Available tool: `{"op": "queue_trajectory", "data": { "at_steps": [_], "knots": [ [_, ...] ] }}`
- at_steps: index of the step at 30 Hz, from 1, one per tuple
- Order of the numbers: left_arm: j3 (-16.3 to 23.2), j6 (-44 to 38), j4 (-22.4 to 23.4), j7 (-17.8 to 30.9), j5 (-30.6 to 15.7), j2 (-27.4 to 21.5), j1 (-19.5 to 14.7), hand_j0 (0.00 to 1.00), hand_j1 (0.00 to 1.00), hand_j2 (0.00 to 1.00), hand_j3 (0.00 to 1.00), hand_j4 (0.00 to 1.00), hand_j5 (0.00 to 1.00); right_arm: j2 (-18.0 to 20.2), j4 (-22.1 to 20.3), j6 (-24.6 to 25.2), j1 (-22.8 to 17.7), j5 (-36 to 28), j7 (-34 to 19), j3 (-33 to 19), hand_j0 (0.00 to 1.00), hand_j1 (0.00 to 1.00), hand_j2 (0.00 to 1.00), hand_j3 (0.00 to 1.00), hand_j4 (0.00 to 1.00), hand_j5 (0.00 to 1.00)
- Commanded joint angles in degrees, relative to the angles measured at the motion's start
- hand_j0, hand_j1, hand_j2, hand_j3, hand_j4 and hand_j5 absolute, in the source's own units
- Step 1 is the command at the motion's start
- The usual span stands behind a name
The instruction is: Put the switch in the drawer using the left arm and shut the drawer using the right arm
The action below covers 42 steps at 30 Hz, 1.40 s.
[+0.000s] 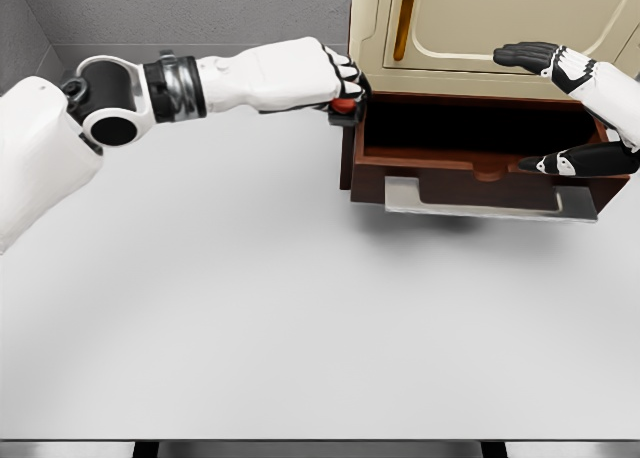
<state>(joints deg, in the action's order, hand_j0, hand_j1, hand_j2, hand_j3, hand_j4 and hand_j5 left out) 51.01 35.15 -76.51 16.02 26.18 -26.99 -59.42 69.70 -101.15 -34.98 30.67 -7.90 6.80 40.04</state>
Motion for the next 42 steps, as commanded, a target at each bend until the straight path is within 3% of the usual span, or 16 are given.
{"op": "queue_trajectory", "data": {
  "at_steps": [1,10,17,27,42],
  "knots": [
    [-0.04,-0.15,-0.13,0.06,-1.57,0.45,-0.09,0.49,0.49,0.49,0.49,0.49,0.49,0.08,-0.01,-0.02,0.0,-0.37,-0.04,-0.05,1.0,1.0,1.0,1.0,1.0,1.0],
    [-1.8,-0.15,0.49,0.15,-1.66,-3.59,-0.17,0.49,0.49,0.49,0.49,0.49,0.49,0.08,-0.01,-0.02,0.0,-0.37,0.05,-0.05,1.0,1.0,1.0,1.0,1.0,1.0],
    [-2.32,-0.15,-0.3,0.15,-2.54,-3.59,-0.17,0.5,0.5,0.5,0.5,0.5,0.5,0.08,-0.01,-0.02,0.0,-0.37,0.05,-0.05,1.0,1.0,1.0,1.0,1.0,1.0],
    [-2.23,-0.15,-7.42,0.15,-3.59,-5.96,1.06,0.5,0.5,0.5,0.5,0.5,0.5,0.08,-0.01,-0.02,0.0,-0.37,-0.04,-0.05,1.0,1.0,1.0,1.0,1.0,1.0],
    [-2.32,-0.15,-11.2,0.06,-4.12,-5.0,1.14,0.5,0.5,0.5,0.5,0.5,0.5,0.08,-0.01,-0.02,0.0,-0.28,-0.04,-0.05,1.0,1.0,1.0,1.0,1.0,1.0]
  ]
}}
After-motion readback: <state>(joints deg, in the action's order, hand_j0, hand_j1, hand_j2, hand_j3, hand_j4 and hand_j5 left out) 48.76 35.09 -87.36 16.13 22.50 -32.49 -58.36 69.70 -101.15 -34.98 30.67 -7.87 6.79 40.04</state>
